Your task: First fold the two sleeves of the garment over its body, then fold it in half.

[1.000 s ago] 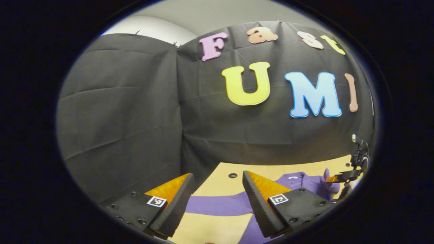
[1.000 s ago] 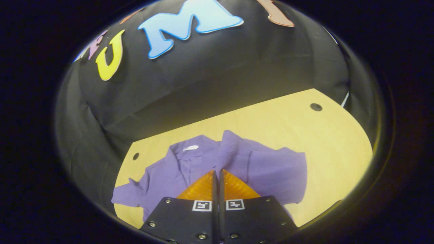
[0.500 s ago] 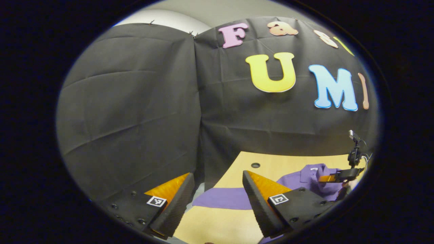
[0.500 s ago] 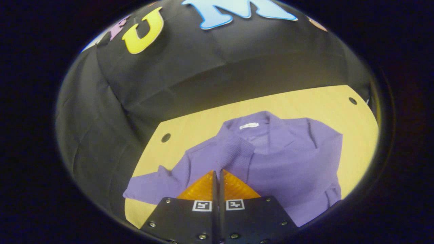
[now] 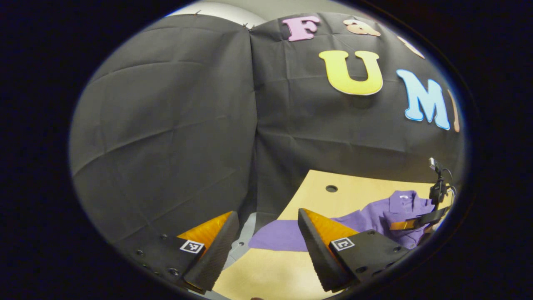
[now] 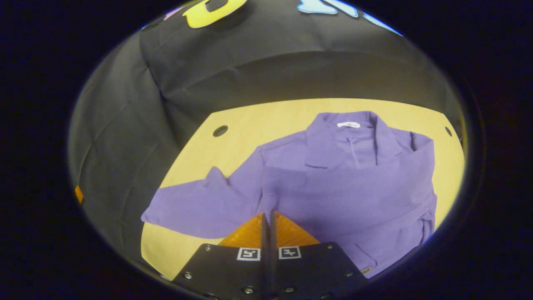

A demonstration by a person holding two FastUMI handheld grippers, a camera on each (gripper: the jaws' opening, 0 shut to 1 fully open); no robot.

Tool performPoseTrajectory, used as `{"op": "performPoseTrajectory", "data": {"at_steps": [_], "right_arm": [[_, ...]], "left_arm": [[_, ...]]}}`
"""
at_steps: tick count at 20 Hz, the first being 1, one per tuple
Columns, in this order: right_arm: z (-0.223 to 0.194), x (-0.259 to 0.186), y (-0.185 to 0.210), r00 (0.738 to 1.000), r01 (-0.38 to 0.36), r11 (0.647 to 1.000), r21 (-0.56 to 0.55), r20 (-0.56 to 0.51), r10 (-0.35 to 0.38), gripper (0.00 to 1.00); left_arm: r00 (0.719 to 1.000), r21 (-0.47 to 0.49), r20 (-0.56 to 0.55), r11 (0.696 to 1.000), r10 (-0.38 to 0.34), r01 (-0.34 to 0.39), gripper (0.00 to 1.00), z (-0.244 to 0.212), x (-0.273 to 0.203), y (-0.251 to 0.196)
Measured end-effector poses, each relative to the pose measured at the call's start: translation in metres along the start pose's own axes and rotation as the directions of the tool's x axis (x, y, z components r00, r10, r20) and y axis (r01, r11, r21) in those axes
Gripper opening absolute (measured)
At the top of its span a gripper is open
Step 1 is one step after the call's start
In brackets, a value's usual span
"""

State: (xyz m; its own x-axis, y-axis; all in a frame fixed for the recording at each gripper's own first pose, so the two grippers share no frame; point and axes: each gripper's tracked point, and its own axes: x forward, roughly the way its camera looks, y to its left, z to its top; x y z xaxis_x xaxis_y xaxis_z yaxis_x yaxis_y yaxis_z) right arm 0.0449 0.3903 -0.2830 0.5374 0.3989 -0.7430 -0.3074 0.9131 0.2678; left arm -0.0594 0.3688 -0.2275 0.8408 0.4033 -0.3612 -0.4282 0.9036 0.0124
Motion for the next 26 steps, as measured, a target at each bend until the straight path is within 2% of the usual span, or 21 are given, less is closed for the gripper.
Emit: {"op": "performPoseTrajectory", "data": {"at_steps": [2,4,6,7,14,16,17,19,24,25,26], "right_arm": [[-0.006,0.006,0.008,0.999,-0.026,1.0,0.01,-0.025,0.026,0.02],[-0.008,-0.002,0.02,0.998,-0.056,0.998,0.026,-0.039,0.057,0.46],[-0.002,-0.007,0.018,0.999,-0.034,0.999,0.003,-0.019,0.034,0.87],[-0.002,-0.008,0.019,0.999,-0.029,1.0,-0.005,-0.016,0.029,0.95],[0.008,-0.023,0.014,1.0,-0.007,1.0,0.012,-0.008,0.007,0.94],[0.012,-0.028,0.009,1.0,0.004,1.0,0.019,-0.005,-0.004,0.94],[0.013,-0.029,0.005,1.0,0.013,1.0,0.021,-0.004,-0.013,0.95],[0.016,-0.033,-0.003,1.0,0.029,0.999,0.02,0.0,-0.029,0.94],[0.017,-0.04,-0.022,0.998,0.055,0.998,0.019,0.001,-0.055,0.94],[0.015,-0.04,-0.025,0.998,0.057,0.998,0.023,-0.001,-0.057,0.94],[0.014,-0.041,-0.027,0.998,0.06,0.998,0.028,-0.003,-0.06,0.94]], "left_arm": [[1.0,0.006,-0.024,1.0,-0.01,0.01,0.96,-0.015,0.017,0.002],[0.999,0.024,-0.038,1.0,-0.016,0.017,0.96,-0.027,0.034,-0.001],[0.998,0.039,-0.051,0.998,-0.037,0.039,0.96,-0.037,0.052,-0.009],[0.997,0.046,-0.063,0.998,-0.046,0.049,0.96,-0.045,0.063,-0.013],[0.983,0.045,-0.163,0.995,-0.083,0.091,0.96,-0.111,0.139,-0.033],[0.975,0.03,-0.206,0.995,-0.083,0.091,0.93,-0.135,0.159,-0.032],[0.969,0.026,-0.233,0.996,-0.078,0.086,0.96,-0.148,0.167,-0.031],[0.956,0.015,-0.284,0.997,-0.07,0.077,0.97,-0.171,0.187,-0.031],[0.931,0.011,-0.363,0.999,-0.042,0.049,0.97,-0.214,0.196,-0.039],[0.943,0.004,-0.33,0.999,-0.043,0.047,0.98,-0.208,0.197,-0.039],[0.938,-0.008,-0.344,0.999,-0.043,0.043,0.97,-0.21,0.195,-0.039]]}}
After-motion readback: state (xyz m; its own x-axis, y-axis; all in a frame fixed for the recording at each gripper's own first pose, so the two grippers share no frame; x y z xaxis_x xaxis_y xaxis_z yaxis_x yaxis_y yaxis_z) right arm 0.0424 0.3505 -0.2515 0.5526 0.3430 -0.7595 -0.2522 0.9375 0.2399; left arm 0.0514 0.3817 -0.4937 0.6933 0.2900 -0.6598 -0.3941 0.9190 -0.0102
